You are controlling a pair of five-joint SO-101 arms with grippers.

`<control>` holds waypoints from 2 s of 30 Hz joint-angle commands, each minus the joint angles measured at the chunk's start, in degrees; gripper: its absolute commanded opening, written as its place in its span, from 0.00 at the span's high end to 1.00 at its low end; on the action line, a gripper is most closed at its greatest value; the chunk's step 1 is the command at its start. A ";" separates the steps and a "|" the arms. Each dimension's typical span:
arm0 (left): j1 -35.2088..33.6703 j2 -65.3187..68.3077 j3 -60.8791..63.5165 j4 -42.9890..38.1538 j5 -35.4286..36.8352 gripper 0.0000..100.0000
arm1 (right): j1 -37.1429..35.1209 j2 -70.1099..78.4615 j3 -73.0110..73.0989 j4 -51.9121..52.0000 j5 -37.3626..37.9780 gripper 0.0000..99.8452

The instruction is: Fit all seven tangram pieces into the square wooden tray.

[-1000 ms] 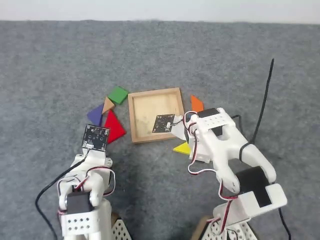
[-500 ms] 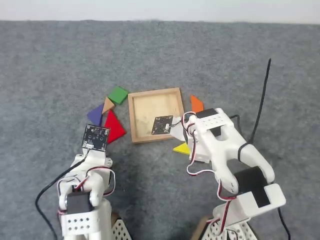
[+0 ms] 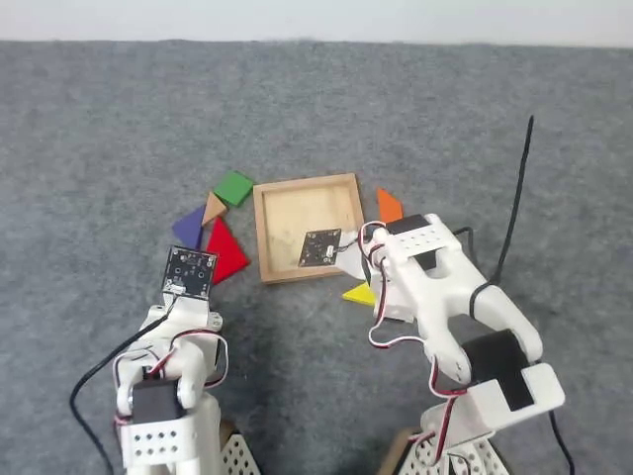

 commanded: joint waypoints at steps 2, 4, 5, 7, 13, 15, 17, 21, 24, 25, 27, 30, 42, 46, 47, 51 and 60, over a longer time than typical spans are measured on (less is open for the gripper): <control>-0.35 -1.41 -0.66 0.53 -0.44 0.99 | -0.75 0.57 -1.41 -0.13 0.70 0.86; -0.35 -1.41 -0.66 0.53 -0.44 0.99 | -0.75 0.57 -1.41 -0.13 0.70 0.86; -0.35 -1.41 -0.66 0.53 -0.44 0.99 | -0.75 0.57 -1.41 -0.13 0.70 0.85; -0.35 -1.41 -0.66 0.53 -0.44 0.99 | -0.75 0.66 -1.41 -0.13 0.70 0.84; -0.35 -1.41 -0.66 0.53 -0.44 0.99 | -1.36 0.40 -1.85 0.40 0.70 0.69; -0.35 -1.41 -0.66 0.53 -0.44 0.99 | -2.77 0.40 -2.46 0.48 0.70 0.62; -0.35 -1.41 -0.66 0.53 -0.44 0.99 | -4.97 0.40 -2.99 0.48 0.70 0.59; -0.35 -1.41 -0.66 0.53 -0.44 0.99 | -10.33 1.10 -3.08 -0.13 -1.49 0.59; -0.35 -1.41 -0.66 0.53 -0.44 0.99 | -12.00 1.10 -3.08 -0.13 -1.67 0.59; -0.35 -1.41 -0.66 0.53 -0.44 0.99 | -12.00 1.10 -3.08 -0.40 -1.67 0.59; -0.35 -1.41 -0.66 0.53 -0.44 0.99 | -11.91 1.10 -2.90 -1.45 -1.85 0.59; -0.35 -1.41 -0.66 0.53 -0.44 0.99 | -11.91 1.10 -2.99 -1.71 -3.43 0.59; -0.35 -1.41 -0.66 0.53 -0.44 0.99 | -11.82 1.19 -2.90 -1.71 -3.43 0.75; -0.35 -1.41 -0.66 0.53 -0.44 0.99 | -11.21 1.19 -2.90 -1.71 -3.43 0.78; -0.35 -1.41 -0.66 0.53 -0.44 0.99 | -10.86 1.19 -2.90 -1.71 -3.43 0.77; -0.35 -1.41 -0.66 0.53 -0.44 0.99 | -10.24 1.19 -2.90 -1.71 -3.34 0.76; -0.35 -1.41 -0.66 0.53 -0.44 0.99 | -10.15 1.19 -2.81 -1.36 -3.25 0.78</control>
